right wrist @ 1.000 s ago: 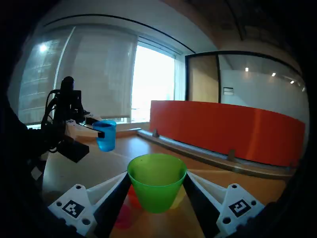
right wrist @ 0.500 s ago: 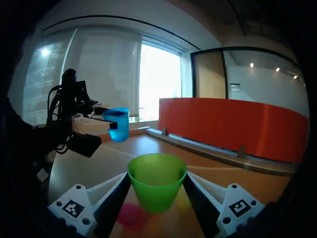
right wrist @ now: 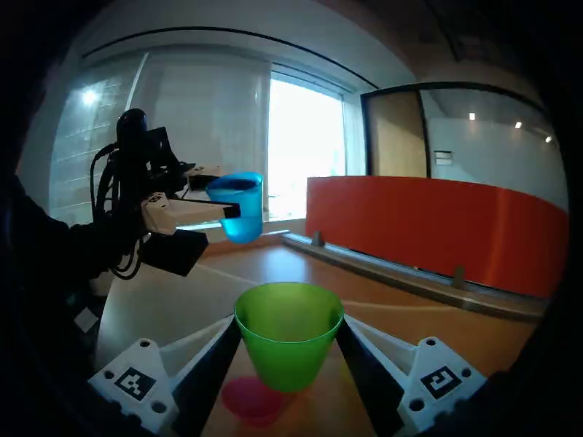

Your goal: Pour water

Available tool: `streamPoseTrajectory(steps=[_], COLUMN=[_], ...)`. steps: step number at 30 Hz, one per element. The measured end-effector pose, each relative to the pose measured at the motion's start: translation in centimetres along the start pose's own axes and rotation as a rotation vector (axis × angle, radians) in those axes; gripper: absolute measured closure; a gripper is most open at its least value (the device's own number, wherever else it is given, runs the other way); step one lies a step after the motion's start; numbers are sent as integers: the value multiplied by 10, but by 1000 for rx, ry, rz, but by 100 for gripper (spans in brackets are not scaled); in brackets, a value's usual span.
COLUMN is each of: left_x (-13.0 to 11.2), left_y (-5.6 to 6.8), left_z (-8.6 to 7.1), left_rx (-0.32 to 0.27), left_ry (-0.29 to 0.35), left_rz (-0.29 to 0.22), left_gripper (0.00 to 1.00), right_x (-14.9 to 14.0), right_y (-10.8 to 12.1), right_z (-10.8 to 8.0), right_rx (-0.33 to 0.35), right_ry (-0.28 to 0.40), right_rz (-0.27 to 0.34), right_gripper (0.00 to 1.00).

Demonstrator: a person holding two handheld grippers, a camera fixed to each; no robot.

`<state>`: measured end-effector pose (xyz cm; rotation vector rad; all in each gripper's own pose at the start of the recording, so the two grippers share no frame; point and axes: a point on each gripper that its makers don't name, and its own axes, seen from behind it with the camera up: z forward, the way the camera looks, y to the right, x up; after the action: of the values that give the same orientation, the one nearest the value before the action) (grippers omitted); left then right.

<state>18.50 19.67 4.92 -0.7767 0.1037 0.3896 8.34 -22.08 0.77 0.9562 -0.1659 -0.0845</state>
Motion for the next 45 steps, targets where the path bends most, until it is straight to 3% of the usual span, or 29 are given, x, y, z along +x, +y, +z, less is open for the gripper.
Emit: streamPoseTrajectory(steps=[18,45], left_x=[22,51], left_y=[2,0], left_z=[14,19], left_rx=[-13,5], left_ry=[14,43], left_rz=[145,347], left_gripper=[13,13], right_x=[-2,1], right_y=[-21,-40], right_z=[20,38], right_rx=[85,155], right_ry=[-2,-9], right_rz=[10,0], right_gripper=[10,10])
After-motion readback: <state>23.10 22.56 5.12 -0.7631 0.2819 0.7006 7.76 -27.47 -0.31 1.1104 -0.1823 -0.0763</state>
